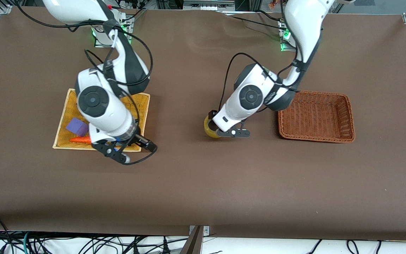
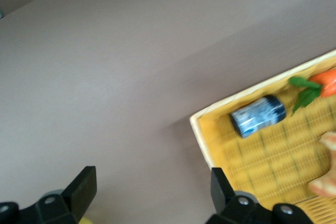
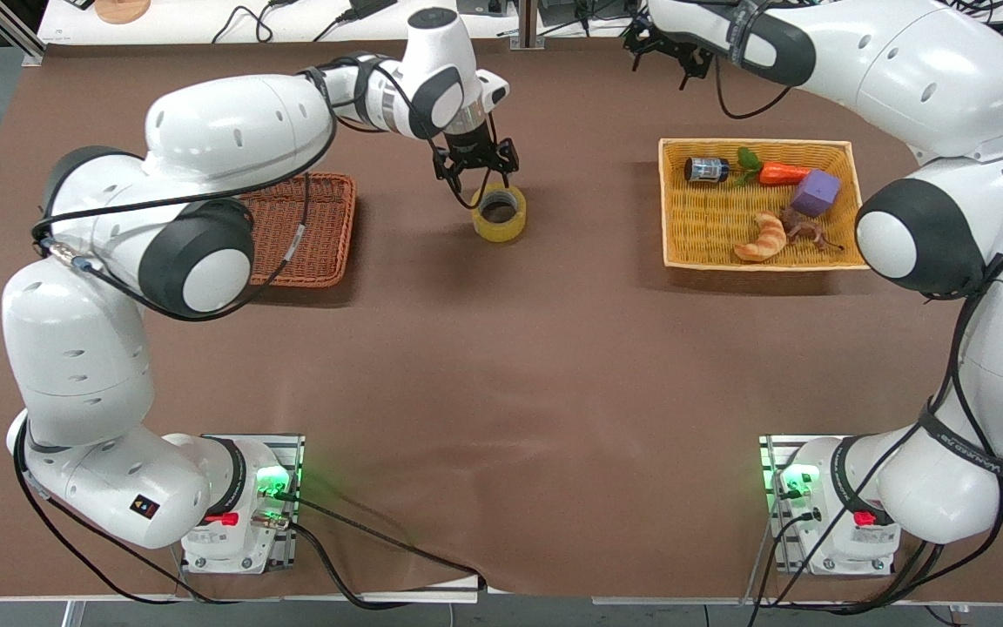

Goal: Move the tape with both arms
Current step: 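Set the tape down with the right gripper while the left gripper reaches it, then grasp the tape with the left gripper while the right gripper withdraws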

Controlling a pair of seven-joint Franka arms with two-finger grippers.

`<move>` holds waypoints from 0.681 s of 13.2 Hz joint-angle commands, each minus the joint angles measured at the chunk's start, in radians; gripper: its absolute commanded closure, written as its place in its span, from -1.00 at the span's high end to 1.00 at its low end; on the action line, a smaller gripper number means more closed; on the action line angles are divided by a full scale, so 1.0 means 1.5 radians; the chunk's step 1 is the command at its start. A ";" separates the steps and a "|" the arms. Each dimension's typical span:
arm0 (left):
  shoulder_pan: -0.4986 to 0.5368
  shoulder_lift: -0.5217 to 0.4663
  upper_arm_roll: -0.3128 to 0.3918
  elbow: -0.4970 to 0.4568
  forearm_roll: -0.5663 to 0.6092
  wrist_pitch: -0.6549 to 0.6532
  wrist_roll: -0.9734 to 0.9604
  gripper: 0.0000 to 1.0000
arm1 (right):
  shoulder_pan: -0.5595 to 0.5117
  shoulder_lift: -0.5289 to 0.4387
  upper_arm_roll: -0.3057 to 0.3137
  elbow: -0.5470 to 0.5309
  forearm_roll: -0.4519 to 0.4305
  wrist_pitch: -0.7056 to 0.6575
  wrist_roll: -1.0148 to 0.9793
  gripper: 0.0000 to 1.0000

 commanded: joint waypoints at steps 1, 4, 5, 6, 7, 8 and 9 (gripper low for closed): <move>-0.004 0.029 0.010 0.006 0.032 0.028 -0.006 0.99 | -0.036 -0.117 0.009 -0.147 0.008 0.005 -0.103 0.93; -0.007 0.059 0.010 0.006 0.087 0.042 -0.007 0.73 | -0.100 -0.269 0.010 -0.322 0.002 0.027 -0.254 0.95; -0.007 0.065 0.010 0.004 0.094 0.057 -0.006 0.37 | -0.128 -0.306 0.014 -0.356 0.002 0.023 -0.306 0.95; -0.007 0.070 0.009 0.004 0.095 0.059 -0.006 -0.33 | -0.150 -0.339 0.015 -0.380 0.002 0.022 -0.362 0.95; -0.006 0.071 0.008 0.004 0.094 0.059 -0.007 -0.81 | -0.172 -0.368 0.015 -0.401 0.001 0.017 -0.404 0.95; -0.005 0.070 0.009 0.004 0.094 0.059 -0.007 -1.00 | -0.191 -0.392 0.016 -0.414 -0.002 0.003 -0.439 0.95; -0.005 0.068 0.009 0.006 0.094 0.057 -0.006 -1.00 | -0.218 -0.407 0.019 -0.416 -0.002 -0.011 -0.489 0.95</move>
